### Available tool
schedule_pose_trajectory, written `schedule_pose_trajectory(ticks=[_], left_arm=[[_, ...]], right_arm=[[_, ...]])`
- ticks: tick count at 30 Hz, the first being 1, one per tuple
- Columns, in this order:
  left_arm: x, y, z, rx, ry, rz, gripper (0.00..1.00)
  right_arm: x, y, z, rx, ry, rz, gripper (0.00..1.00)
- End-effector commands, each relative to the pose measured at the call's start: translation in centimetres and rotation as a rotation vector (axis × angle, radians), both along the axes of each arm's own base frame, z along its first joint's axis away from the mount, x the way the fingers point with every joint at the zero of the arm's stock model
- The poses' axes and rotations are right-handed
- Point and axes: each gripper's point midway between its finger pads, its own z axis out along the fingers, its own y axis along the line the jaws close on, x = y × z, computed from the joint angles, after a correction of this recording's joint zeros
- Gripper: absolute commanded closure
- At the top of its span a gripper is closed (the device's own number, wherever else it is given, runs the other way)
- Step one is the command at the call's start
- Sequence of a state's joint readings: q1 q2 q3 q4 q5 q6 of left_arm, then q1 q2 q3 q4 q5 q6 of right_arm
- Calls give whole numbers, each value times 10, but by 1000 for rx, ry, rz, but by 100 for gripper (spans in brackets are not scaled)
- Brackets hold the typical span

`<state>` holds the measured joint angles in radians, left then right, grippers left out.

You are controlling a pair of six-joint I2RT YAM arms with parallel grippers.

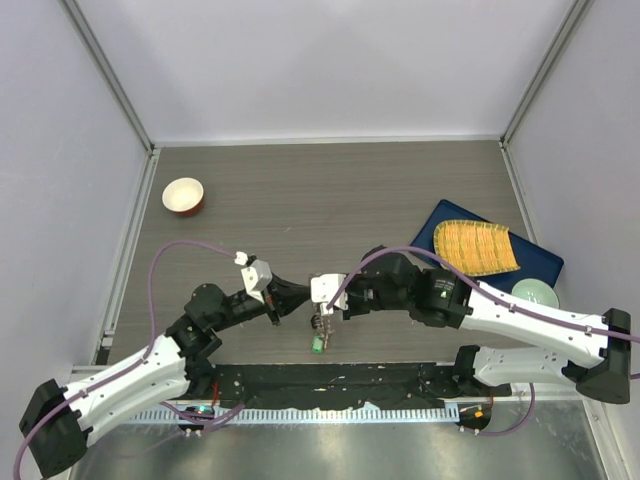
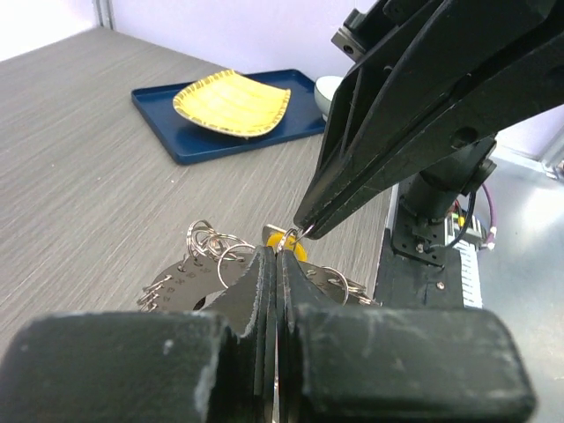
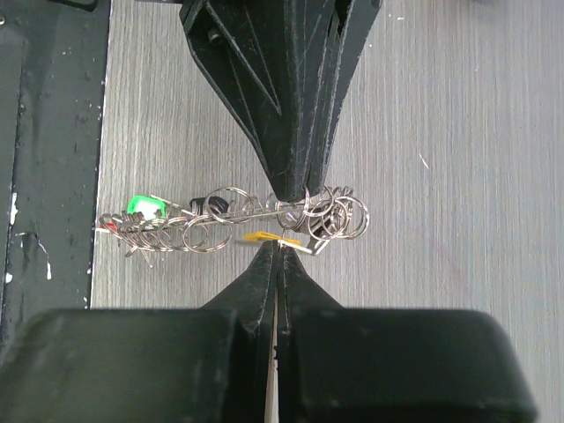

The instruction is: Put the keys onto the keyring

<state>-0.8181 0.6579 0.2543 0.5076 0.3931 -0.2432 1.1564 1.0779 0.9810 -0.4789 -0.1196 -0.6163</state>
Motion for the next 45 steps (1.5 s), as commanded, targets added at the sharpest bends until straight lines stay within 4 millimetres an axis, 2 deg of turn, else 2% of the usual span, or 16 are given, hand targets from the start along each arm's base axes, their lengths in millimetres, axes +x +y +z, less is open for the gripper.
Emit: schedule_pose_trajectory(ticks=[1, 6, 10, 15, 17, 20, 23, 30, 36, 40, 45], left_arm=[[15, 14, 54, -196, -88, 116, 100], [12, 8, 59, -247, -67, 79, 100], [13, 9, 66, -309, -66, 82, 100], [17, 11, 60, -299, -54, 108, 100], [18, 14, 53, -270, -51, 127, 99], [18, 17, 42, -217, -41, 142, 89], [18, 21, 32, -176, -47, 160, 78], [16, 19, 14, -89, -57, 141, 68], [7, -1, 2, -2, -84, 7, 62], [-6, -15, -3, 34, -136, -124, 58], [-3, -24, -5, 81, -181, -166, 54]], right_arm=[[-11, 1, -3, 35, 51, 13, 99], [-13, 12, -9, 64, 66, 32, 99], [-14, 19, -7, 101, 66, 46, 99], [-6, 13, -8, 93, 38, 3, 99], [-3, 9, -1, 102, 14, -16, 99], [2, 4, 9, 103, -17, -35, 99], [2, 1, 10, 75, -26, -30, 99], [0, 5, 13, 54, -31, 5, 99], [-2, 5, 16, 28, -34, 32, 99], [-5, 5, 14, 18, -24, 44, 99], [-5, 4, 13, 11, -22, 49, 99]])
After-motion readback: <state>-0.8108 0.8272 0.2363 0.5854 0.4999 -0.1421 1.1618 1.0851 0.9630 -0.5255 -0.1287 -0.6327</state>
